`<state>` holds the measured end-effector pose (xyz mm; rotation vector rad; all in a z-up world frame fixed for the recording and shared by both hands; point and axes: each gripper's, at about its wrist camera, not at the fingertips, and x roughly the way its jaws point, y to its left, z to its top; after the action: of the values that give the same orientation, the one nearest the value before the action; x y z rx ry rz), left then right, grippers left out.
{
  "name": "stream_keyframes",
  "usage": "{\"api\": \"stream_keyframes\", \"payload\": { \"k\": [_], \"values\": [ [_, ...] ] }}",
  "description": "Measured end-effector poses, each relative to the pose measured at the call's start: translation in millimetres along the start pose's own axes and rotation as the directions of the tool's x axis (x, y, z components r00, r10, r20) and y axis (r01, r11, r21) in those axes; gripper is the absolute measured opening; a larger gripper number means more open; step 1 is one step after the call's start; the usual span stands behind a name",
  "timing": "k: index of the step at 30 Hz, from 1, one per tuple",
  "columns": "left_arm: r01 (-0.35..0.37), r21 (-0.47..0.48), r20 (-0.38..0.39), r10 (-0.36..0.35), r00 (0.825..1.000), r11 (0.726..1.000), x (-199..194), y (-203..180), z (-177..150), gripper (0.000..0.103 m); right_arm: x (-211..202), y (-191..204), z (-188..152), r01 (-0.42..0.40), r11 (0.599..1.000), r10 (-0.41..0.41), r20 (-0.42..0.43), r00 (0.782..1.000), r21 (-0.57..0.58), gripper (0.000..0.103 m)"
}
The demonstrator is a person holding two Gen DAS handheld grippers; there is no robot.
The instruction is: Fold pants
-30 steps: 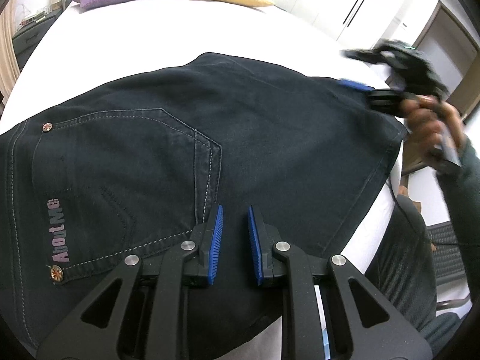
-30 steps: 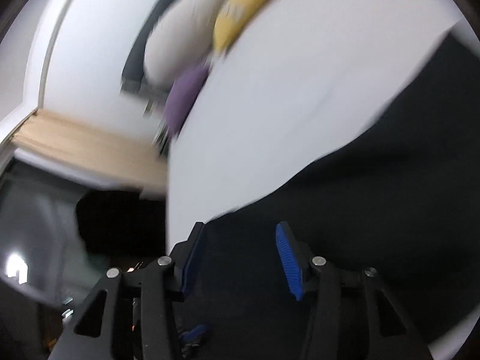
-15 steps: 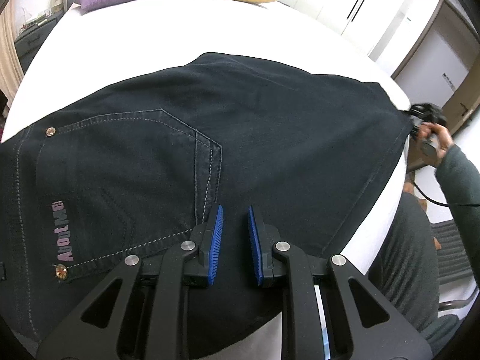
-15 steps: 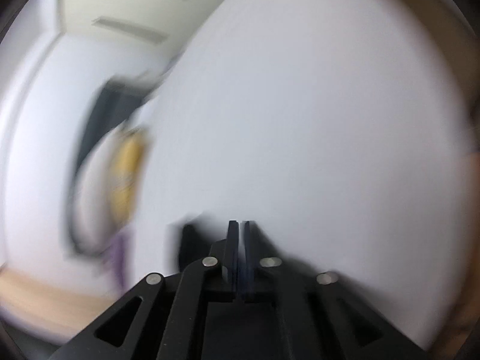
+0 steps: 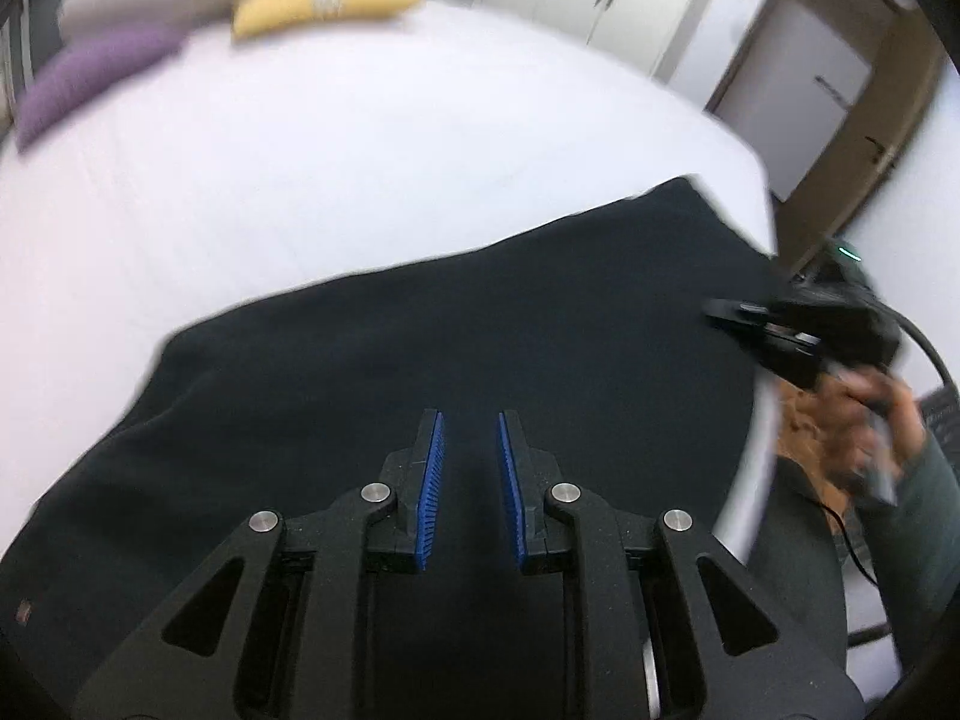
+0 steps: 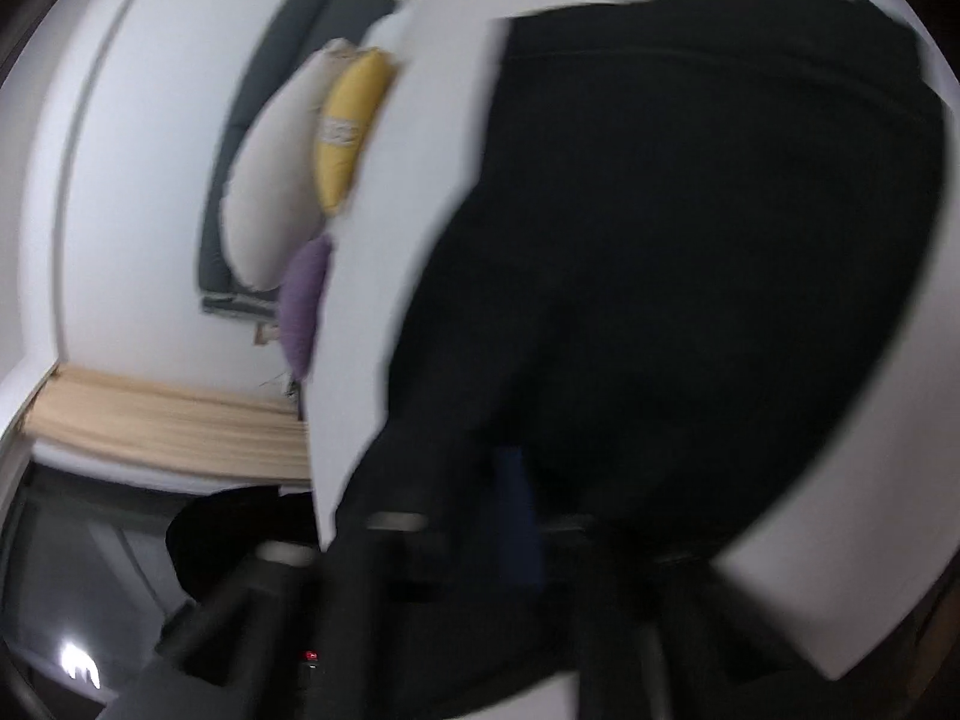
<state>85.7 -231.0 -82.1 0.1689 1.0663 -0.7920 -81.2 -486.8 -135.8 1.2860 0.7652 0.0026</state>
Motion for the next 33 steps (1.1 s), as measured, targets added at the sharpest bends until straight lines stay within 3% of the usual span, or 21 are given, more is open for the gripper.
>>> {"api": "stream_keyframes", "payload": {
  "k": [2, 4, 6, 8, 9, 10, 11, 12, 13, 15, 18, 23, 30, 33],
  "values": [
    [-0.015, -0.057, -0.080, 0.010, 0.997, 0.998, 35, 29, 12, 0.017, -19, -10, 1, 0.013, 1.000, -0.012, 0.039, 0.999, -0.019, 0.000],
    [0.071, -0.136, -0.051, -0.079, 0.996, 0.988, 40, 53, 19, 0.017, -30, -19, 10, 0.011, 1.000, -0.010, 0.072, 0.997, -0.008, 0.000],
    [0.099, -0.208, -0.026, -0.107, 0.994, 0.973, 34, 73, 23, 0.017, -55, -27, 18, 0.025, 1.000, -0.027, 0.131, 0.991, 0.017, 0.000],
    [-0.023, -0.214, -0.002, 0.023, 1.000, 0.976, 20, 91, 21, 0.017, -88, -35, 23, 0.022, 1.000, -0.025, 0.206, 0.978, 0.019, 0.000],
    [-0.061, -0.233, 0.009, 0.065, 0.998, 0.970, 13, 100, 19, 0.017, -101, -37, 28, 0.015, 1.000, -0.019, 0.235, 0.972, 0.020, 0.009],
    [-0.098, -0.271, 0.025, 0.109, 0.994, 0.958, 3, 109, 16, 0.017, -106, -33, 23, -0.004, 1.000, 0.000, 0.260, 0.965, 0.018, 0.027],
    [-0.148, -0.310, 0.033, 0.166, 0.986, 0.939, -7, 117, 11, 0.017, -121, -37, 21, -0.024, 1.000, 0.017, 0.292, 0.956, 0.019, 0.039],
    [-0.151, -0.319, 0.047, 0.175, 0.984, 0.936, -14, 115, 10, 0.017, -130, -39, 20, -0.033, 0.999, 0.024, 0.314, 0.949, 0.022, 0.051],
    [-0.160, -0.310, 0.058, 0.187, 0.981, 0.937, -18, 107, 9, 0.017, -135, -40, 22, -0.045, 0.999, 0.036, 0.324, 0.945, 0.020, 0.053],
    [-0.159, -0.275, 0.078, 0.187, 0.979, 0.948, -22, 84, 11, 0.017, -126, -40, 28, -0.066, 0.997, 0.052, 0.310, 0.949, 0.035, 0.053],
    [-0.072, -0.192, 0.120, 0.096, 0.988, 0.979, -19, 27, 14, 0.017, -107, -44, 27, -0.058, 0.996, 0.035, 0.277, 0.960, 0.074, 0.053],
    [-0.005, -0.080, 0.030, 0.007, 1.000, 0.997, 23, -41, 13, 0.017, -88, -48, 22, -0.162, 0.979, 0.121, 0.294, 0.948, 0.122, 0.053],
    [0.025, -0.165, -0.009, -0.027, 1.000, 0.986, 42, -30, -3, 0.017, -108, -65, 3, -0.226, 0.959, 0.160, 0.333, 0.929, 0.169, 0.046],
    [0.051, -0.202, -0.006, -0.053, 0.999, 0.978, 49, -24, 1, 0.017, -108, -65, -5, -0.221, 0.961, 0.160, 0.316, 0.935, 0.167, 0.046]
  ]
}}
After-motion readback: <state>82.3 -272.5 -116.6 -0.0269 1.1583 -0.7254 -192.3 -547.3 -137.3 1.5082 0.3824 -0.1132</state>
